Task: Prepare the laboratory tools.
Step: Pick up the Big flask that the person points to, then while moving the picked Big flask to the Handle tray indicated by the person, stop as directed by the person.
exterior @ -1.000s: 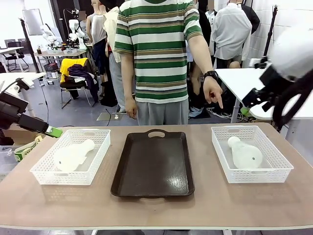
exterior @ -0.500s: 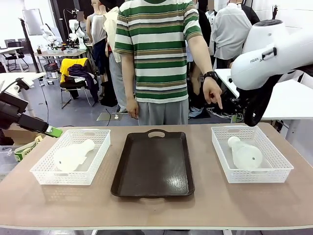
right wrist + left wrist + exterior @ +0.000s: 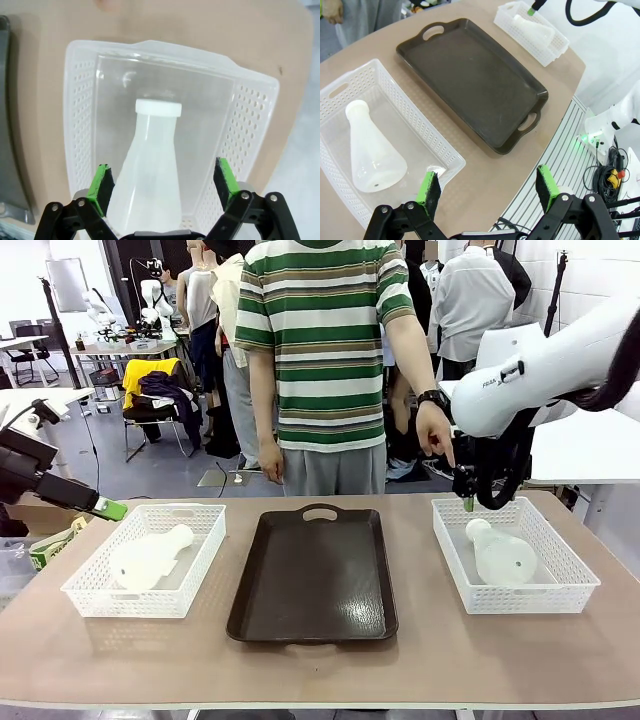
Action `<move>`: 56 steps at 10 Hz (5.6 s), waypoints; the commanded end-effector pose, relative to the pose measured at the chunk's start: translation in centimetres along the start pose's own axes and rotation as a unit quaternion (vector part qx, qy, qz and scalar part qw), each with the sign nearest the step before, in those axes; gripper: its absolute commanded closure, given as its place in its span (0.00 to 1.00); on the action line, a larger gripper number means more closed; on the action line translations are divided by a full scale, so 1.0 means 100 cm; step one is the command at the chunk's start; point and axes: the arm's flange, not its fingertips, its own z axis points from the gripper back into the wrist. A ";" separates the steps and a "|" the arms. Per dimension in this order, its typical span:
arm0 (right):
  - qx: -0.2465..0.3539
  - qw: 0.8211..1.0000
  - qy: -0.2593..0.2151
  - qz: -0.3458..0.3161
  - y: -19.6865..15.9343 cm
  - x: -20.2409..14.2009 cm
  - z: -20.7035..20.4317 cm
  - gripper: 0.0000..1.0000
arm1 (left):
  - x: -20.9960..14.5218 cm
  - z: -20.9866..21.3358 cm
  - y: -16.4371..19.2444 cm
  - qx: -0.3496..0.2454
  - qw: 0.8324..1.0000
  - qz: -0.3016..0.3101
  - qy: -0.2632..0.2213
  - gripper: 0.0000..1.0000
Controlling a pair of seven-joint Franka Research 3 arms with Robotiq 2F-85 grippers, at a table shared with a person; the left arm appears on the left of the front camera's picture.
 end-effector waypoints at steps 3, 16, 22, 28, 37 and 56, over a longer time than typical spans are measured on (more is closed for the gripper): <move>0.087 0.994 0.070 0.014 -0.015 0.026 -0.032 0.00 | -0.001 0.000 0.002 -0.008 1.000 -0.008 -0.009 0.00; 0.080 0.992 0.090 -0.026 -0.021 0.038 -0.081 0.00 | -0.001 0.000 0.002 -0.008 1.000 -0.008 -0.009 0.00; 0.053 0.995 0.079 -0.028 -0.018 0.038 -0.083 0.58 | -0.001 0.000 0.002 -0.008 1.000 -0.008 -0.009 0.00; 0.049 0.994 0.086 -0.039 -0.017 0.038 -0.090 1.00 | -0.001 0.000 0.002 -0.008 1.000 -0.008 -0.009 0.00; 0.063 0.994 0.084 -0.031 -0.020 0.036 -0.080 1.00 | -0.001 0.000 0.002 -0.008 1.000 -0.008 -0.009 0.00; 0.063 0.994 0.084 -0.031 -0.020 0.036 -0.080 1.00 | -0.001 0.000 0.002 -0.008 1.000 -0.008 -0.009 0.00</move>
